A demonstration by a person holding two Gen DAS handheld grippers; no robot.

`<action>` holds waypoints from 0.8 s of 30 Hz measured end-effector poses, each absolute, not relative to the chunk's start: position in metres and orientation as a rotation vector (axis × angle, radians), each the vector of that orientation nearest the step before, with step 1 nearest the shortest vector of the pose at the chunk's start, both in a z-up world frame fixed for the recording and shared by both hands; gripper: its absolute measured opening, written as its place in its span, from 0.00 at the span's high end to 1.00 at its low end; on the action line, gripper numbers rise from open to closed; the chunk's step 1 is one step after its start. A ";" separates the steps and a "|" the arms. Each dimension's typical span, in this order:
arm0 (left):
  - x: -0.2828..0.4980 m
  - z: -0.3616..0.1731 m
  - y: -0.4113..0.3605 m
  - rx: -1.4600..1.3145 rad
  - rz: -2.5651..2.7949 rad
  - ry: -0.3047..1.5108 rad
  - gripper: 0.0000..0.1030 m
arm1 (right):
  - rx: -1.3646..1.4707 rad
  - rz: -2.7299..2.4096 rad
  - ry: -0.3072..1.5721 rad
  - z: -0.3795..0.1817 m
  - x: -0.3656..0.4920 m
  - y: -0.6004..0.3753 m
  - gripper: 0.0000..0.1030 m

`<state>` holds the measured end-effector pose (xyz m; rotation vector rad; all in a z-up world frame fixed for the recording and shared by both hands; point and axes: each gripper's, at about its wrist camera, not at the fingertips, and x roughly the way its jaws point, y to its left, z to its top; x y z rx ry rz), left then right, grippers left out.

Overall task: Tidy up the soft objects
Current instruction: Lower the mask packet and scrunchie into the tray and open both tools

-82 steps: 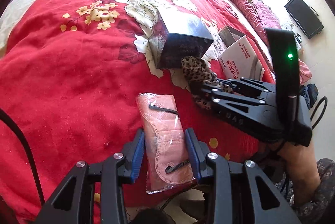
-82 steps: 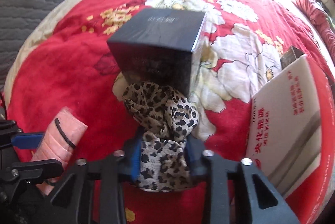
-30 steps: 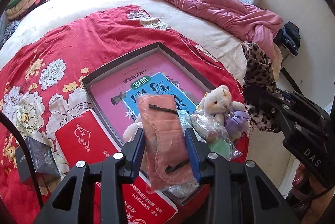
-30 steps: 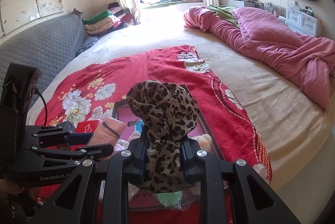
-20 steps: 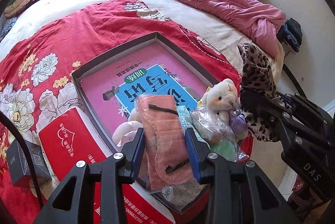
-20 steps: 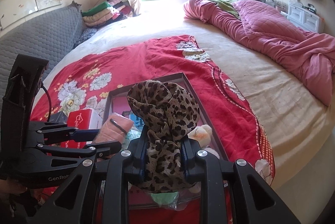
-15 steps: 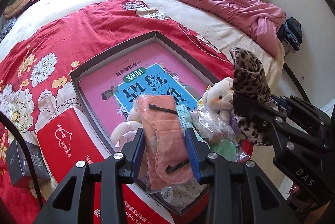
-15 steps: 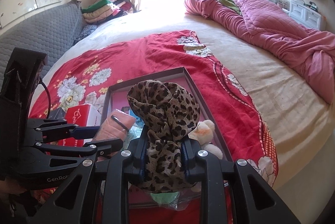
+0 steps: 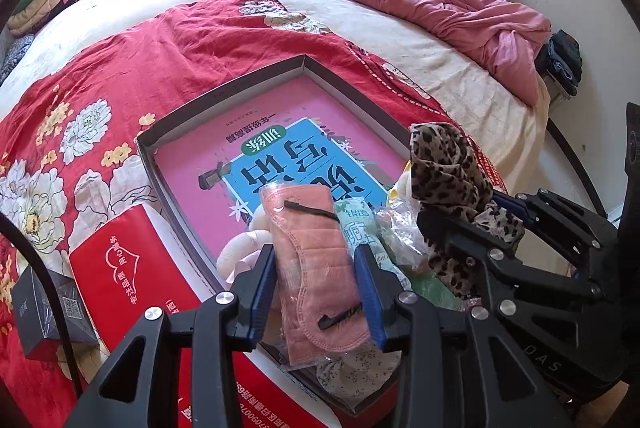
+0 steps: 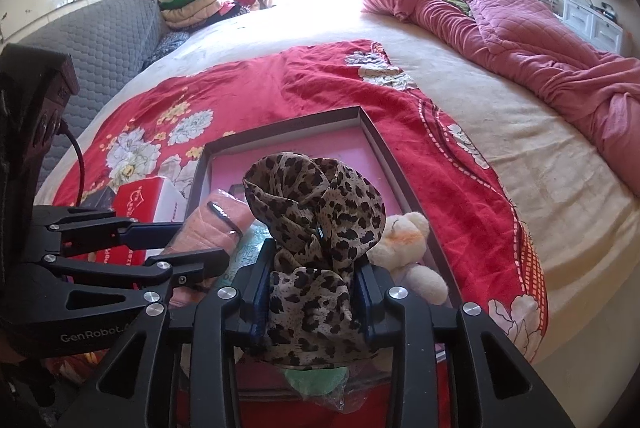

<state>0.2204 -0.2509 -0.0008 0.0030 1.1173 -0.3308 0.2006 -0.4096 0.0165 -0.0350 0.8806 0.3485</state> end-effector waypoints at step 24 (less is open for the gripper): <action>0.206 0.016 -0.239 -0.018 -0.336 1.051 0.30 | -0.027 0.263 0.729 0.058 0.174 -0.427 0.25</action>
